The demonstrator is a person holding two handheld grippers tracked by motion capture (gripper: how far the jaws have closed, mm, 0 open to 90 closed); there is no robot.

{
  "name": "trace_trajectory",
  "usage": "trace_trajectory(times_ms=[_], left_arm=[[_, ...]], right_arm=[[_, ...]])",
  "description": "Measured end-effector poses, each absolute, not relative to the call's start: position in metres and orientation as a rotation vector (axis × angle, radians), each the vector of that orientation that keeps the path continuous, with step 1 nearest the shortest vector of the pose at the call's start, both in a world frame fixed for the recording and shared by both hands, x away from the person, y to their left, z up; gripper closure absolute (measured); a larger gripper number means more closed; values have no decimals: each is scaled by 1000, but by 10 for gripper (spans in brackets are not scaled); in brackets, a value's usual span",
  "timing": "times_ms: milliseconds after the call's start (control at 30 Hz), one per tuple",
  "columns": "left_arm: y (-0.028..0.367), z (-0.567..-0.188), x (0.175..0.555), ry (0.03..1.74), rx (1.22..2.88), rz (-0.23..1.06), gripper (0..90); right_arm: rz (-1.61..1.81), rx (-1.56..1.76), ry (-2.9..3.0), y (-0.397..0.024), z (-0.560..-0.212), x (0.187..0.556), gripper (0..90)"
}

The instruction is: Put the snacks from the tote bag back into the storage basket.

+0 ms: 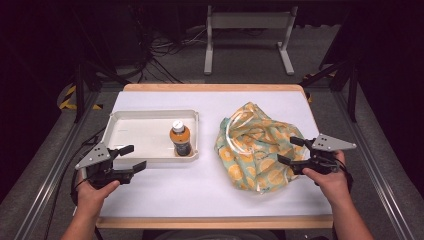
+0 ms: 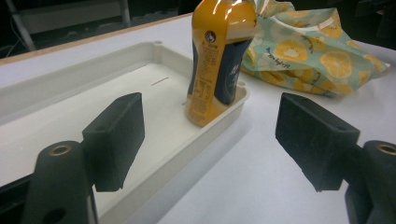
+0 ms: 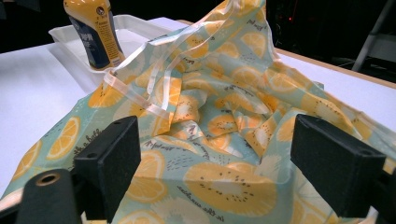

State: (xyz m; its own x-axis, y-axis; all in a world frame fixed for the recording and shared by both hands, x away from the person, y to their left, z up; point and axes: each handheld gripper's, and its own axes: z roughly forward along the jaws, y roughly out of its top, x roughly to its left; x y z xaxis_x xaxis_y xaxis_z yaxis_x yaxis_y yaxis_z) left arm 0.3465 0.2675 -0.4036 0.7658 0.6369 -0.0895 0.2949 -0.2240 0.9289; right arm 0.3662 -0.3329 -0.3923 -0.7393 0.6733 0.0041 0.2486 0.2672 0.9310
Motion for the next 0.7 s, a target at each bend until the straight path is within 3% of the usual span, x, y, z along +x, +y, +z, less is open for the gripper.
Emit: trace_trajectory(times_ms=[433, 700], left_arm=[[276, -433, 349, 785, 1768, 357, 268], [273, -448, 353, 820, 1796, 390, 204]], right_arm=[[1456, 853, 2152, -336, -404, 369, 154], [1448, 834, 2160, -335, -417, 371, 129]])
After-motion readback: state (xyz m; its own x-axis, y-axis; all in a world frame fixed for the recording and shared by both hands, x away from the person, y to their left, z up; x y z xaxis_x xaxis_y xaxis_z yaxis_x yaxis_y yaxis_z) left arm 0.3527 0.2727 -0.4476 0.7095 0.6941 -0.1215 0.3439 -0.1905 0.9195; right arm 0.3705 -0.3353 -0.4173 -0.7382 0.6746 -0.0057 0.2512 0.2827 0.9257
